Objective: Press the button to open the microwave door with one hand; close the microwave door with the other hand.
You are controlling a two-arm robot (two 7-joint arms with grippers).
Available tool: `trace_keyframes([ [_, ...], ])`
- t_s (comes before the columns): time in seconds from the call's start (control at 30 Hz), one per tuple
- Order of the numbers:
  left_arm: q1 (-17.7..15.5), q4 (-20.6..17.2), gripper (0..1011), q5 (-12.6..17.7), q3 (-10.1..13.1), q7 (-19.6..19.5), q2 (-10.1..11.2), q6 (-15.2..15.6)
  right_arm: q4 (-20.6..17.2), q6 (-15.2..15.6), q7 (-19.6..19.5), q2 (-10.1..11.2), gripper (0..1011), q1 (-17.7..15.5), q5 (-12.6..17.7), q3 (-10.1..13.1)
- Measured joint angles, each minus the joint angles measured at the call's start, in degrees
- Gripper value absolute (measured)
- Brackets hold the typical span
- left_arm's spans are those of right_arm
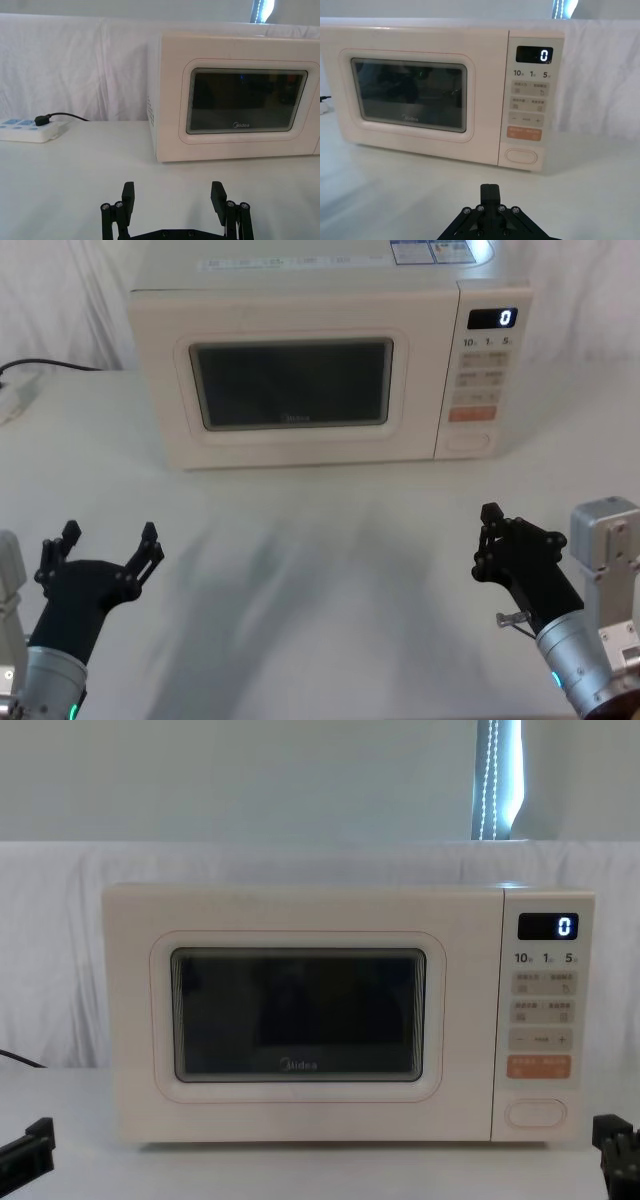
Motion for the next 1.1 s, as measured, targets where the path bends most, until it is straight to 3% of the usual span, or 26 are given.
trace_keyframes([
  [0.53,0.0,0.0,1001,0.0,0.0,0.0,0.0,0.0,8.0,3.7,3.7,-3.3,0,8.5,0.5,2.8],
  [1.1,0.0,0.0,1001,0.0,0.0,0.0,0.0,0.0,21.3,-1.9,5.7,-6.5,0,17.0,-1.1,4.6],
])
